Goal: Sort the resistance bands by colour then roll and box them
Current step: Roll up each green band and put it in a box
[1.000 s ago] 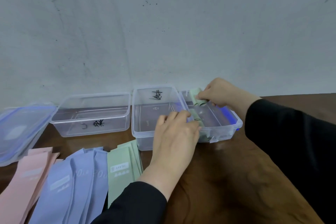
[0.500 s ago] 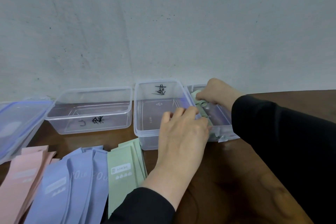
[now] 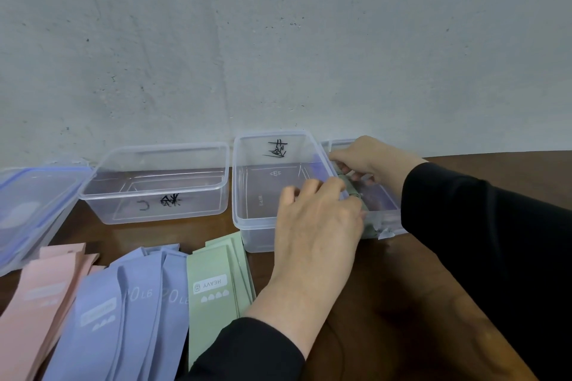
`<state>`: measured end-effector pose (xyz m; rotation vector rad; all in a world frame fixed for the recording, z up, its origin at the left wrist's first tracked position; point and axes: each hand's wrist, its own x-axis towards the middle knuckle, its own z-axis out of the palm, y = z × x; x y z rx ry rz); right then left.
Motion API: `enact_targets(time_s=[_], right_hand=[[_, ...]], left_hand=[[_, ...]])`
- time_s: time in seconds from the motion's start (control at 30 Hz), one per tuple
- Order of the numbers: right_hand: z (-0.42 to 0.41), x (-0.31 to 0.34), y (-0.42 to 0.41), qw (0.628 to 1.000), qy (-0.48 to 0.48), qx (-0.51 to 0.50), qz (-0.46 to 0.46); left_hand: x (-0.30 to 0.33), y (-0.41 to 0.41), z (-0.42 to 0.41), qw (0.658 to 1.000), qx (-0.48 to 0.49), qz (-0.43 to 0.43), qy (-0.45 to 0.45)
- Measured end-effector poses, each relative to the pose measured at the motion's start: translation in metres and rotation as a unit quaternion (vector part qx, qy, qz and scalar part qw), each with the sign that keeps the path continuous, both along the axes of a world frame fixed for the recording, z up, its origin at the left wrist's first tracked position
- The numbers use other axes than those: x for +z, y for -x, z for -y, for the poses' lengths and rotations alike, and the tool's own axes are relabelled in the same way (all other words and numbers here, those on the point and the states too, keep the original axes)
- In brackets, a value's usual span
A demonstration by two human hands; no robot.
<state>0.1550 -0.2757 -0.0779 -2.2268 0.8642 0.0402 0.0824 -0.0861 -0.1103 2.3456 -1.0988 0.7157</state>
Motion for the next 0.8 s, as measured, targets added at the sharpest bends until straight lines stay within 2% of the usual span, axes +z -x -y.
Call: enact_targets(time_s=[0.07,0.2,0.4,0.5,0.6,0.73,0.8], right_hand=[[0.002,0.000,0.003,0.999,-0.028,-0.007,0.019],[0.003,0.005,0.010,0.999,-0.014,0.006,0.041],[0.006,0.010,0.020,0.997,0.060,0.051,0.007],[0.002,0.017,0.031,0.989,0.128,0.074,0.024],[-0.008,0.027,0.047,0.974,0.167,0.064,0.136],[-0.038,0.043,0.088,0.942,0.122,0.010,0.312],[-0.064,0.048,0.120,0.922,0.073,-0.022,0.379]], left_hand=[[0.000,0.000,-0.001,1.000,-0.001,-0.001,-0.001],[-0.001,-0.001,0.000,1.000,-0.002,0.004,0.005],[0.000,0.000,-0.001,1.000,-0.008,0.001,0.014],[-0.001,-0.001,-0.001,1.000,-0.011,0.004,0.013],[-0.002,-0.001,-0.002,1.000,-0.014,0.002,0.014],[0.002,0.001,-0.001,1.000,-0.005,-0.007,0.012],[0.010,0.004,-0.005,0.998,-0.012,-0.046,0.051]])
